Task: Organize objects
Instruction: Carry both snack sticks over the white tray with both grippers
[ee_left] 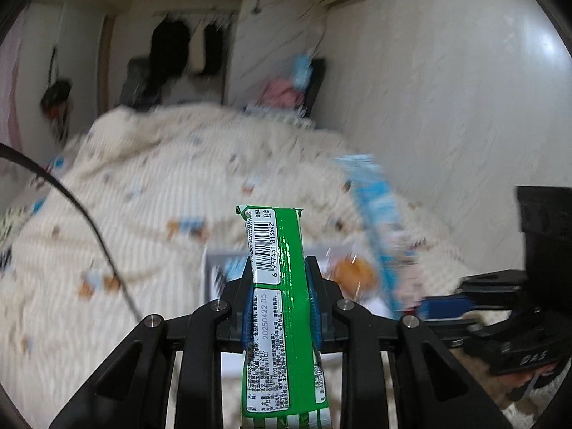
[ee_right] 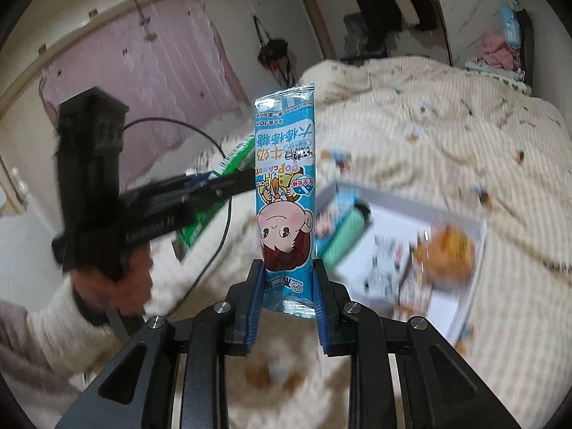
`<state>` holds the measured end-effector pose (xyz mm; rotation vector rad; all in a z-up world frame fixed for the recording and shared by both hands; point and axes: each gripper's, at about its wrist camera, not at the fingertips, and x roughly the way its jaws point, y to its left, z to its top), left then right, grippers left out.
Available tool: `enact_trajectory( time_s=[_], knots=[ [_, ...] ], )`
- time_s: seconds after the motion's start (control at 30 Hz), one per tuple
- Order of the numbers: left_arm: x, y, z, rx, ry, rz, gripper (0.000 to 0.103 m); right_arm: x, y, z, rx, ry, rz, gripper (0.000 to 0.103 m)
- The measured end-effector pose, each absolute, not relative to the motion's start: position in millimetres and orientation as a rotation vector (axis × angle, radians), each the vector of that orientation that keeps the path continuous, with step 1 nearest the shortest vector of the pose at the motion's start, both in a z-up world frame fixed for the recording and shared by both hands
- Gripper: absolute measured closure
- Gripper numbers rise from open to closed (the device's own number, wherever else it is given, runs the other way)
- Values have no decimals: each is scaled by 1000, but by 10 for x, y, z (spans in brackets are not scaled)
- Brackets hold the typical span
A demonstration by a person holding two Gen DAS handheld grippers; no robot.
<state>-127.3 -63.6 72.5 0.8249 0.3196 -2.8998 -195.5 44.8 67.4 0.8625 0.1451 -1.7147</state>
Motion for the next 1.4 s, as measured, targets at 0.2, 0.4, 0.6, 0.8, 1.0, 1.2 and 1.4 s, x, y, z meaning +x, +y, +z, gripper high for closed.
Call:
enact_trajectory(
  time_s=[0.2,0.4,0.6,0.8,1.0,1.2,1.4],
  knots=[
    [-1536,-755,372,800,451,-2909,76,-2239,489,361,821,23,-1793,76],
    [-1601,-938,-219,961,596,-2818,76,-2461,663,-120,952,-66,-1799,76],
    [-1587,-664,-190,969,404,-2863,76,-2488,597,-265,1009,-22,-1810,76],
    [-1696,-526,-287,1031,294,-2846,76,-2490,645,-325,1047,-40,-1822,76],
    [-1741,-619,-374,1065,371,-2810,75,-2486,625,-375,1074,-25,-1821,76],
    [-1807,-525,-350,1020,350,-2876,75,-2457,595,-390,1070,-14,-1817,76],
    [-2057,-456,-465,1097,430,-2928,68,-2435,578,-401,1067,-2,-1827,76]
  ],
)
